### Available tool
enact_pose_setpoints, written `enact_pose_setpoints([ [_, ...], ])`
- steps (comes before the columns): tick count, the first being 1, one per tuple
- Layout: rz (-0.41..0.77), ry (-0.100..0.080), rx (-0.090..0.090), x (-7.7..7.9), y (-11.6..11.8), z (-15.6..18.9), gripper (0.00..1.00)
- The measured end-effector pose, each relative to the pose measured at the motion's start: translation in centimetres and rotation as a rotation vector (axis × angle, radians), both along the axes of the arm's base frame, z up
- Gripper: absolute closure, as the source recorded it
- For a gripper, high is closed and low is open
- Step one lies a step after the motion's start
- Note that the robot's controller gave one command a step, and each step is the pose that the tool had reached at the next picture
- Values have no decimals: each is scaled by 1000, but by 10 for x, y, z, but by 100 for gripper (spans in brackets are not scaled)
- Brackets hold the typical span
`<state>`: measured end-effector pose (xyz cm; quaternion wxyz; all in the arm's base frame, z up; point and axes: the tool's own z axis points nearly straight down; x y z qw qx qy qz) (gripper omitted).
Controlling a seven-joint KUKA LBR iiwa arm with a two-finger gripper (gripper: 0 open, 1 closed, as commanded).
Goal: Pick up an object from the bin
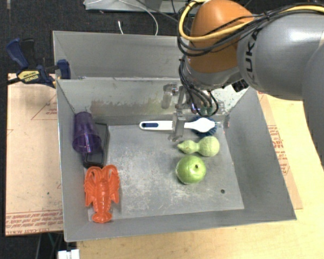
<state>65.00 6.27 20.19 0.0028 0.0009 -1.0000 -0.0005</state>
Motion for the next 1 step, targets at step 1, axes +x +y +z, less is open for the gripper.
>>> enact_pose_setpoints([
  [1, -2, -8, 0, 2, 0, 5, 0],
])
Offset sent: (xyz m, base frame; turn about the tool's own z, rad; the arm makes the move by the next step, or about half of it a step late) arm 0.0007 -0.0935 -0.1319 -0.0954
